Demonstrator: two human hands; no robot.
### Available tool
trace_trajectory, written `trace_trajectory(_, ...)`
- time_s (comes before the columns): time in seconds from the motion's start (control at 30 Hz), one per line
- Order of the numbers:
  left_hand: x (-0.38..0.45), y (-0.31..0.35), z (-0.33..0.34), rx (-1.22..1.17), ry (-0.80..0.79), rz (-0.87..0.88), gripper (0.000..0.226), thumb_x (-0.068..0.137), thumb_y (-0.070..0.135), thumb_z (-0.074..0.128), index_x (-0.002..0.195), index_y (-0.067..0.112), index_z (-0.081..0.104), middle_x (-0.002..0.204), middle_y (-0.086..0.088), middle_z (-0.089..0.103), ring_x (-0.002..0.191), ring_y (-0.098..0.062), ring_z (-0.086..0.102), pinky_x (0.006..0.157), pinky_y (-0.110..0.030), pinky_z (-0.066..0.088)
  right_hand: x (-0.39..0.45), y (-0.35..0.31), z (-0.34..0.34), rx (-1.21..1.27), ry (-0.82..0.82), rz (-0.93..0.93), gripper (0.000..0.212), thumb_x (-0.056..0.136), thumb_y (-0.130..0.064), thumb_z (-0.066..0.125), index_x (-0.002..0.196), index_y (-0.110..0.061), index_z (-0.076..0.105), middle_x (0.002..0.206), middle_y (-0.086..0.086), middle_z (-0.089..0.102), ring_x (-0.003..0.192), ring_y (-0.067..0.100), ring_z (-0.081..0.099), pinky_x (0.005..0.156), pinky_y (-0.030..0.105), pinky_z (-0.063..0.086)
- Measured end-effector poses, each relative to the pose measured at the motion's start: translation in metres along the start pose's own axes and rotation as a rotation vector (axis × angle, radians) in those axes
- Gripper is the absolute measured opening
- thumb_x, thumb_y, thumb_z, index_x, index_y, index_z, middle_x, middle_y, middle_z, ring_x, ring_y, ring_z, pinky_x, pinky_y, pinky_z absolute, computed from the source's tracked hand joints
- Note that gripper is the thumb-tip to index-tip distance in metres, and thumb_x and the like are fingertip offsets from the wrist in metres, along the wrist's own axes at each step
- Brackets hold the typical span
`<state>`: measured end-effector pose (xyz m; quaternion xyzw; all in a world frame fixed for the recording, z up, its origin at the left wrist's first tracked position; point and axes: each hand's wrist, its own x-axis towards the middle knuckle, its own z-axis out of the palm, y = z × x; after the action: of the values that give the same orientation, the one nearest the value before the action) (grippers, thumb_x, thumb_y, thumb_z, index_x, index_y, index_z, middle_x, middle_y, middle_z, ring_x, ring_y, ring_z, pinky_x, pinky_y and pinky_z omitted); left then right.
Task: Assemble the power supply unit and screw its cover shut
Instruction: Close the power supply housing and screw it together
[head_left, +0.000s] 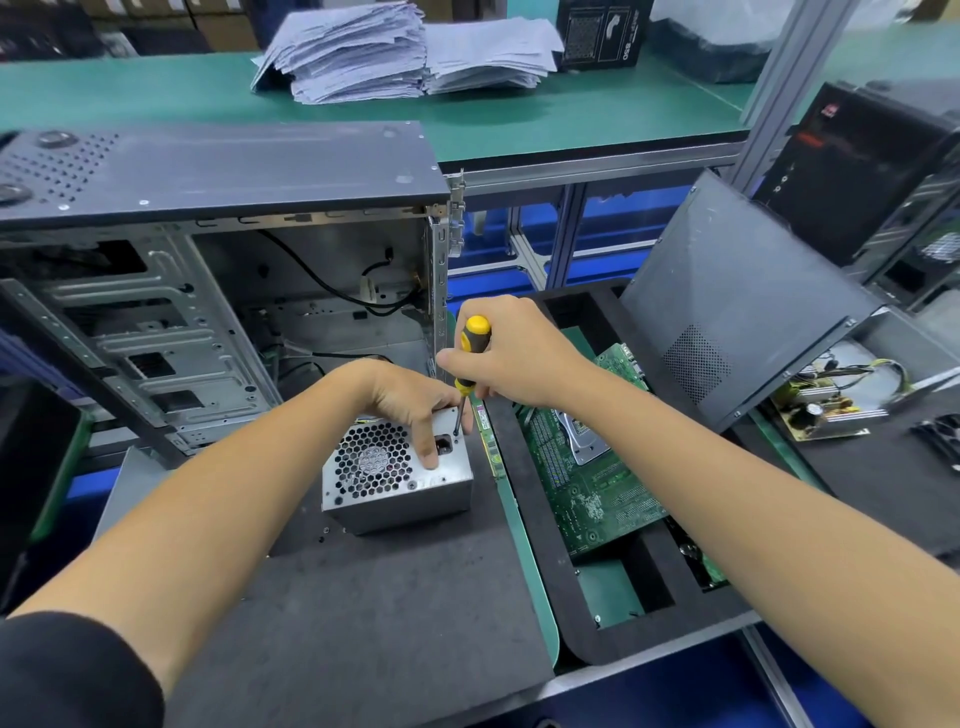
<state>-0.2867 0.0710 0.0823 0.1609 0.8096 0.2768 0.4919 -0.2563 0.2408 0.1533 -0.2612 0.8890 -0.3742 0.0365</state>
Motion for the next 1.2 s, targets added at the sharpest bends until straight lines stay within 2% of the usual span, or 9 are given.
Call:
trace_trajectory(0.13,-0.002,0.000,0.000,-0.047,0.004,0.003,0.059,0.074,-0.010,0.073,0.122,0.009,0.045,0.101,-0.009,0.053,0.085,-0.017,0.054,0.079,-0.032,0.048,-0.002,0.000,0.001,0.002,0.002,-0.003,0.024,0.085,-0.022,0.068,0.080,0.000,0.059,0.071,0.014,0.066,0.065,0.026,0.067,0.064,0.043,0.056)
trace_trajectory(0.33,-0.004,-0.002,-0.003,-0.105,0.012,0.026,0.055,0.079,-0.013,0.065,0.128,0.005,0.046,0.111,-0.014,0.053,0.095,-0.022,0.055,0.088,-0.037,0.047,-0.003,0.000,0.000,0.022,0.005,0.002,0.026,0.085,-0.022,0.068,0.080,0.002,0.059,0.072,0.017,0.064,0.068,0.031,0.066,0.067,0.046,0.056)
trace_trajectory(0.47,-0.002,-0.003,-0.003,-0.102,0.038,0.014,0.046,0.084,-0.011,0.061,0.125,0.008,0.050,0.094,-0.006,0.057,0.074,-0.010,0.059,0.071,-0.026,0.049,-0.003,0.001,-0.001,0.028,0.008,0.007,0.025,0.085,-0.022,0.068,0.080,0.000,0.059,0.073,0.016,0.064,0.068,0.030,0.066,0.067,0.045,0.056)
trace_trajectory(0.57,0.000,-0.004,-0.004,-0.029,0.059,-0.001,0.043,0.089,-0.009,0.057,0.127,0.007,0.048,0.090,-0.005,0.055,0.068,-0.007,0.058,0.069,-0.026,0.048,-0.002,0.001,-0.002,0.030,0.002,0.012,0.024,0.085,-0.022,0.067,0.080,0.000,0.059,0.072,0.015,0.065,0.065,0.028,0.067,0.065,0.045,0.056)
trace_trajectory(0.77,0.005,0.007,-0.008,0.267,0.024,-0.043,0.036,0.092,0.003,0.058,0.124,0.016,0.047,0.123,-0.028,0.050,0.090,-0.026,0.055,0.092,-0.045,0.046,-0.001,0.002,-0.001,0.022,0.006,0.002,0.023,0.085,-0.022,0.068,0.078,-0.002,0.059,0.072,0.015,0.066,0.066,0.028,0.067,0.064,0.041,0.056)
trace_trajectory(0.87,0.007,0.008,-0.010,0.295,0.034,-0.045,0.040,0.089,0.007,0.064,0.125,0.018,0.048,0.132,-0.024,0.047,0.116,-0.037,0.052,0.103,-0.049,0.041,0.000,0.003,-0.002,0.015,0.008,0.002,0.024,0.085,-0.022,0.068,0.078,-0.001,0.059,0.071,0.014,0.065,0.067,0.028,0.066,0.065,0.041,0.056)
trace_trajectory(0.93,0.006,0.005,-0.011,0.223,0.034,-0.018,0.047,0.085,0.007,0.069,0.126,0.018,0.049,0.134,-0.019,0.047,0.121,-0.033,0.049,0.105,-0.047,0.040,0.000,0.004,-0.003,0.011,0.012,-0.001,0.025,0.085,-0.022,0.068,0.078,0.000,0.059,0.071,0.014,0.064,0.068,0.029,0.066,0.065,0.041,0.055)
trace_trajectory(1.07,0.005,-0.001,-0.009,0.081,-0.026,0.003,0.057,0.077,0.004,0.077,0.125,0.014,0.049,0.107,-0.007,0.058,0.087,-0.015,0.059,0.080,-0.030,0.052,0.001,0.005,-0.004,0.014,0.005,0.008,0.028,0.085,-0.024,0.068,0.082,0.003,0.059,0.073,0.017,0.065,0.069,0.031,0.065,0.068,0.046,0.055)
trace_trajectory(1.2,0.006,0.001,-0.007,0.071,-0.025,-0.006,0.058,0.075,0.003,0.078,0.123,0.015,0.049,0.094,0.002,0.054,0.068,-0.004,0.056,0.062,-0.017,0.047,0.002,0.007,-0.004,0.019,0.001,0.017,0.029,0.085,-0.024,0.068,0.083,0.003,0.059,0.074,0.019,0.066,0.067,0.031,0.066,0.067,0.047,0.055)
